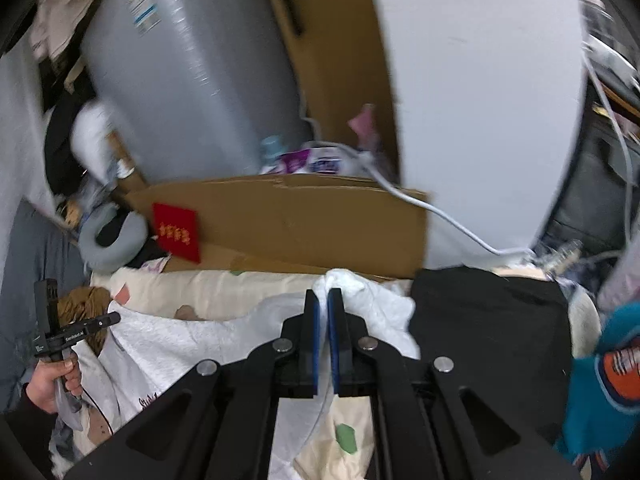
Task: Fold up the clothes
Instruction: 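Lift the grey sweatshirt, lay it flat on the sheet, open both grippers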
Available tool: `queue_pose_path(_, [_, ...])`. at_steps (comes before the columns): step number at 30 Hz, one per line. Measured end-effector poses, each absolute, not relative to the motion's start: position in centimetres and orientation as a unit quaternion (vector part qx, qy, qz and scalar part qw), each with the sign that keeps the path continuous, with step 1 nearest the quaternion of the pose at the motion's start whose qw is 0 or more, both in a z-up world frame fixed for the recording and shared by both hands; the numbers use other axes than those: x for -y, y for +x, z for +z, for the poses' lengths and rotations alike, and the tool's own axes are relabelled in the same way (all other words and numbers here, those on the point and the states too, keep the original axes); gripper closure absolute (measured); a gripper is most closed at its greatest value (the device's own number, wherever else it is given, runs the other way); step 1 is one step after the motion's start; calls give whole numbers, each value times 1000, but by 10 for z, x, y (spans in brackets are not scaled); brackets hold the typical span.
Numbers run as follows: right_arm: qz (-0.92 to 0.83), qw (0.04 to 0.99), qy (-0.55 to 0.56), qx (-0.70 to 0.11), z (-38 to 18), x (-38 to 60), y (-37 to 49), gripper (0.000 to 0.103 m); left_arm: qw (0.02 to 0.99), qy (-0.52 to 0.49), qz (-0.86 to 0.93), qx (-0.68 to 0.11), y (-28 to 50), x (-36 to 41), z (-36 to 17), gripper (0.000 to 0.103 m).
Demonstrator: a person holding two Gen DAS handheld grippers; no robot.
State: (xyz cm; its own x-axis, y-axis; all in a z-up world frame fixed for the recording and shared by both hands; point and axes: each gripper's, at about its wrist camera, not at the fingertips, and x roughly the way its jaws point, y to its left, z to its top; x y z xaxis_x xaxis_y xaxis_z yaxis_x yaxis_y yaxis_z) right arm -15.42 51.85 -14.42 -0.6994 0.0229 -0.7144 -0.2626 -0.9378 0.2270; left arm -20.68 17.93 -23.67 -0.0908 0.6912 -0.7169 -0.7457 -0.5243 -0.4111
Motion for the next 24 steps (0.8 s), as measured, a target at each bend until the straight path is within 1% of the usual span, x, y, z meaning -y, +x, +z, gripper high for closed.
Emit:
queue_pose_path(5, [904,111,-375,-172,-142,-540,-136,99,500,-468,727,-42,-204,-206,-234,97])
queue_pose_path(11, [908,136,-352,-180,-125,-558,-116,99,507,-471,721,-34,-204,-231,-229,97])
queue_pose_path(15, [910,152,-340,-182,-113,-567,-103,99,519,-465,716,-43,-200,-251,-219,97])
queue_pose_path(24, [907,178,-317,-213,-107,-590,-85,99,530,-470,703,-59,-202,-298,-213,97])
